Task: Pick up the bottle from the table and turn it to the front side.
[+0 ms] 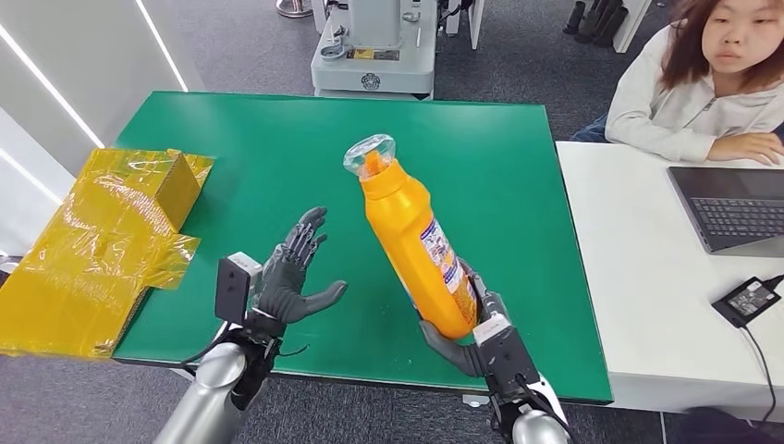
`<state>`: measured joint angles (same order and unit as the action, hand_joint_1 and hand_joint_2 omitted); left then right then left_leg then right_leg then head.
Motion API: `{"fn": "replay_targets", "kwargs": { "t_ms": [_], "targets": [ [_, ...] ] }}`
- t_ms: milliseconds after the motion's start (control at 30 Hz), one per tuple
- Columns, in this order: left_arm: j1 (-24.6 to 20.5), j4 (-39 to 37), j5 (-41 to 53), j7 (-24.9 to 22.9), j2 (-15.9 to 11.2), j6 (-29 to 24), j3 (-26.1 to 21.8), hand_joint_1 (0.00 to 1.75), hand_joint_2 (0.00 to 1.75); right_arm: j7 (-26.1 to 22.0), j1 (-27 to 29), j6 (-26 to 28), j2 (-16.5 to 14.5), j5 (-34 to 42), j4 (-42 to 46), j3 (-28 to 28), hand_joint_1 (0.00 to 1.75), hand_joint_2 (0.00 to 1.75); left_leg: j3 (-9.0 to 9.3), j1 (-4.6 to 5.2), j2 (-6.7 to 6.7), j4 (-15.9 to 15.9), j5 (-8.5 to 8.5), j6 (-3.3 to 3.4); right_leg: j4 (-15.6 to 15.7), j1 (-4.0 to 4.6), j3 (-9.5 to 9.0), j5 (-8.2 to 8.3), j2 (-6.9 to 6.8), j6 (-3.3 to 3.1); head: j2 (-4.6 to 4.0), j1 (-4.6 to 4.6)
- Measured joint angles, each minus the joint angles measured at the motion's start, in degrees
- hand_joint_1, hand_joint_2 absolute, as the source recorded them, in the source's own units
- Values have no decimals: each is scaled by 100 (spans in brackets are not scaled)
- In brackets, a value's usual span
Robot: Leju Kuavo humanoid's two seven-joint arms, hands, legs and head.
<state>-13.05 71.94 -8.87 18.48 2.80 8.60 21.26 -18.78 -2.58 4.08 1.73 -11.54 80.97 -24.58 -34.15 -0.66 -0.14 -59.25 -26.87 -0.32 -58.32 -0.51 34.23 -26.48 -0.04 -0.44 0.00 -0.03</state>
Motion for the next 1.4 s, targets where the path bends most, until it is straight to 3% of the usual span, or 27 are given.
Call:
{"fn": "replay_targets", "kwargs": {
  "t_ms": [533,767,1067,1400],
  "targets": [
    [-1033,-428,-909,-576,-431,1295,-80,0,175,87,-145,72,-11,-409,-153,642,175,175,0,1,-3,-1,2,-1,-2,0,0,1,0,0,0,0],
    [-1284,-737,-1515,-809,-461,1720,-35,0,175,51,-382,16,19,-673,-672,640,175,175,1,1,0,-1,2,-1,-2,0,1,1,1,-1,0,1],
    [-1657,-1324,-1964,-1087,-12,1653,485,0,175,29,-1156,229,-5,-906,-1426,77,175,175,0,1,-1,-6,3,0,-2,-1,0,6,1,1,0,1],
    [-1976,-2163,-2257,-1180,319,1735,671,0,175,63,-1446,472,-51,-892,-1870,-291,175,175,-1,0,-2,-5,3,0,-3,-1,2,5,1,0,0,0]
  ]
}}
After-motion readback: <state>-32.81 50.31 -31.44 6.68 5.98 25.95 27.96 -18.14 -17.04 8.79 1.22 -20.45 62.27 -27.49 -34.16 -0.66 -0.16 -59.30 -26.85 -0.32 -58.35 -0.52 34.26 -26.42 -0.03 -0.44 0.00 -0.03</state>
